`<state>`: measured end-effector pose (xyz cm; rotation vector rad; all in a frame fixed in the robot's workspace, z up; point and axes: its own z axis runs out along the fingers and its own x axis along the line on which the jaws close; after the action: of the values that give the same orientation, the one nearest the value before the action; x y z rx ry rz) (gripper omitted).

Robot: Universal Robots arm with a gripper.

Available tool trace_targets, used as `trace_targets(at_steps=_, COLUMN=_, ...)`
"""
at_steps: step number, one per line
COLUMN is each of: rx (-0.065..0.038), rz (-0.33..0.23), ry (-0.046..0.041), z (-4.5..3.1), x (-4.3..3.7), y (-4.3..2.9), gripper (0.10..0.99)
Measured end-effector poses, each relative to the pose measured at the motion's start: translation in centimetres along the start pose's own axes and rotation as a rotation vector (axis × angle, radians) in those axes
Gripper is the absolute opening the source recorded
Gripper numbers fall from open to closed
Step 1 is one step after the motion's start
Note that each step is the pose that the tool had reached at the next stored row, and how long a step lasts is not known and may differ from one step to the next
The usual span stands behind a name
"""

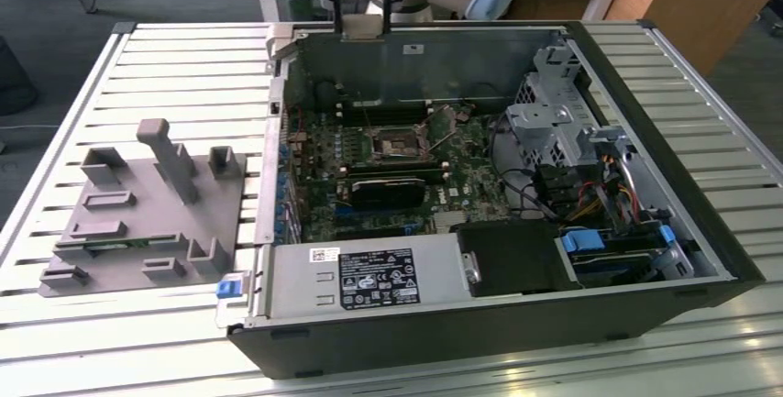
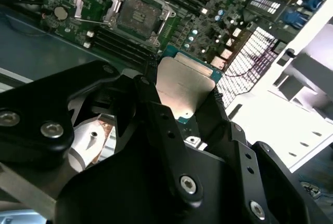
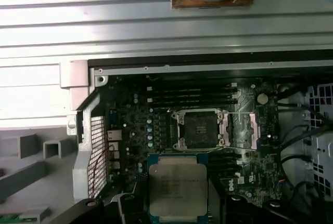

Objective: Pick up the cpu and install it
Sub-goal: 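Pick up the cpu and move it towards the insertion slot, then place the cpu into insertion slot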

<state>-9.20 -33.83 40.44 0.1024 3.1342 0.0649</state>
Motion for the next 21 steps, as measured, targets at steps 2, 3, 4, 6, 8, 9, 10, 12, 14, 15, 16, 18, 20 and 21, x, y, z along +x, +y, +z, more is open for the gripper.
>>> trace_targets(at_steps=2, rx=0.0, rz=0.0, ry=0.0, z=0.11, x=-0.67, y=0.33, gripper=0.541)
trace_targets(at_steps=3, rx=0.0, rz=0.0, ry=0.0, z=0.17, x=-1.08, y=0.46, gripper=0.541)
trace_targets(at_steps=4, rx=0.0, rz=0.0, ry=0.0, z=0.21, x=-1.45, y=0.55, gripper=0.541)
trace_targets(at_steps=6, rx=0.0, rz=0.0, ry=0.0, z=0.3, x=-2.35, y=0.66, gripper=0.541)
trace_targets(at_steps=8, rx=0.0, rz=0.0, ry=0.0, z=0.37, x=-3.25, y=0.75, gripper=0.541)
trace_targets(at_steps=9, rx=0.0, rz=0.0, ry=0.0, z=0.4, x=-3.69, y=0.8, gripper=0.541)
trace_targets(at_steps=10, rx=0.0, rz=0.0, ry=0.0, z=0.44, x=-4.15, y=0.85, gripper=0.541)
trace_targets(at_steps=12, rx=0.0, rz=0.0, ry=-0.0001, z=0.48, x=-5.0, y=0.97, gripper=0.541)
trace_targets(at_steps=14, rx=0.0, rz=0.0, ry=-0.0001, z=0.51, x=-5.63, y=1.05, gripper=0.541)
trace_targets(at_steps=15, rx=0.0, rz=0.0, ry=-0.0004, z=0.52, x=-5.78, y=1.06, gripper=0.541)
trace_targets(at_steps=16, rx=0.001, rz=0.002, ry=-0.0005, z=0.52, x=-5.89, y=1.07, gripper=0.541)
trace_targets(at_steps=18, rx=0.003, rz=0.005, ry=-0.0007, z=0.52, x=-6.0, y=1.08, gripper=0.541)
trace_targets(at_steps=20, rx=0.004, rz=0.005, ry=-0.0007, z=0.52, x=-6.02, y=1.07, gripper=0.541)
trace_targets(at_steps=21, rx=0.004, rz=0.005, ry=-0.0007, z=0.52, x=-6.02, y=1.08, gripper=0.541)
